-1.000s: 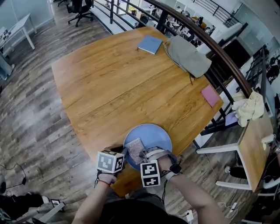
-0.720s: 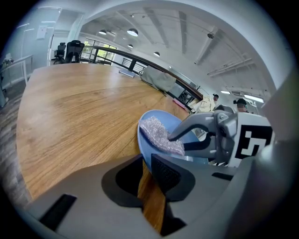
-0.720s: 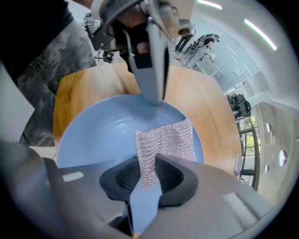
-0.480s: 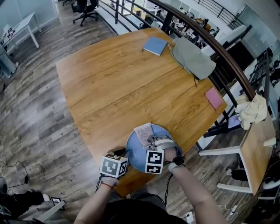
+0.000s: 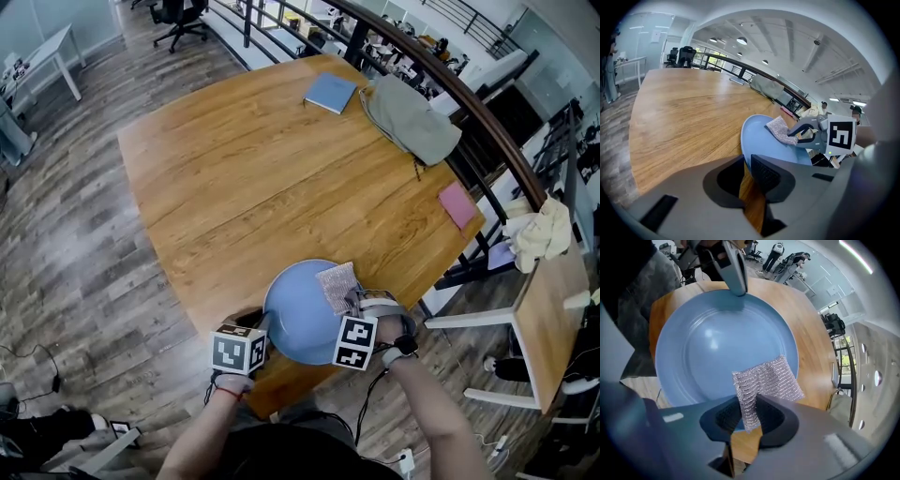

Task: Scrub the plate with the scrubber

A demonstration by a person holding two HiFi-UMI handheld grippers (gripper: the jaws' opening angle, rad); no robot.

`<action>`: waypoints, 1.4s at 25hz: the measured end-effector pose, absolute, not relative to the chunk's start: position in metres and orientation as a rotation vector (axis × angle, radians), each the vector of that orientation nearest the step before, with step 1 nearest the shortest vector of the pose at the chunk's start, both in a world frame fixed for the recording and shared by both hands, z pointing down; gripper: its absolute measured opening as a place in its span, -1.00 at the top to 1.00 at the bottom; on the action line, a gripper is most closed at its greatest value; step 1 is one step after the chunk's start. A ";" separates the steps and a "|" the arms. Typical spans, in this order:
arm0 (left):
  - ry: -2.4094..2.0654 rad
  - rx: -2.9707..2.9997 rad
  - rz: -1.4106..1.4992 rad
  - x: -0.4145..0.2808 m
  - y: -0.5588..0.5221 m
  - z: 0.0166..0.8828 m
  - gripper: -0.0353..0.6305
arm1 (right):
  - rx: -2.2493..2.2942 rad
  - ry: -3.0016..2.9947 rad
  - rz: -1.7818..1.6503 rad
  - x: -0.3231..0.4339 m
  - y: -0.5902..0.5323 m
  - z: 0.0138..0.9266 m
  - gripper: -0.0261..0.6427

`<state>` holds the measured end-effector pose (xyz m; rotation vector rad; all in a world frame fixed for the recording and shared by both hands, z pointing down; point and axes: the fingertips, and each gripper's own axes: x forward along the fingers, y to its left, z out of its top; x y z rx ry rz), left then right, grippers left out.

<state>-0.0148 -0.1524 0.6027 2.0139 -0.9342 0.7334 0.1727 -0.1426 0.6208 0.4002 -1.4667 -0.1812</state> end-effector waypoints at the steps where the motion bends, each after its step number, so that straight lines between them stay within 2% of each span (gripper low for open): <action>1: -0.937 2.014 0.735 -0.015 -0.153 0.603 0.76 | 0.383 -1.472 -0.159 0.174 -0.136 0.618 0.64; 6: -0.942 2.081 0.756 -0.014 -0.160 0.597 0.76 | 0.247 -1.507 -0.057 0.169 -0.094 0.612 0.64; 13: -0.832 2.242 0.850 -0.026 -0.145 0.583 0.67 | 0.109 -1.473 -0.102 0.158 -0.071 0.614 0.64; 19: -0.805 2.289 1.025 -0.036 -0.118 0.597 0.67 | -0.222 -1.440 -0.303 0.146 -0.046 0.618 0.64; 25: -0.766 2.319 1.042 -0.018 -0.108 0.600 0.67 | -0.504 -1.456 -0.388 0.123 -0.032 0.615 0.64; 31: -0.748 2.324 1.082 -0.017 -0.107 0.600 0.67 | -0.599 -1.459 -0.524 0.090 -0.044 0.615 0.64; 35: -0.733 2.373 1.150 -0.013 -0.106 0.599 0.76 | -0.564 -1.425 -0.597 0.083 -0.069 0.619 0.64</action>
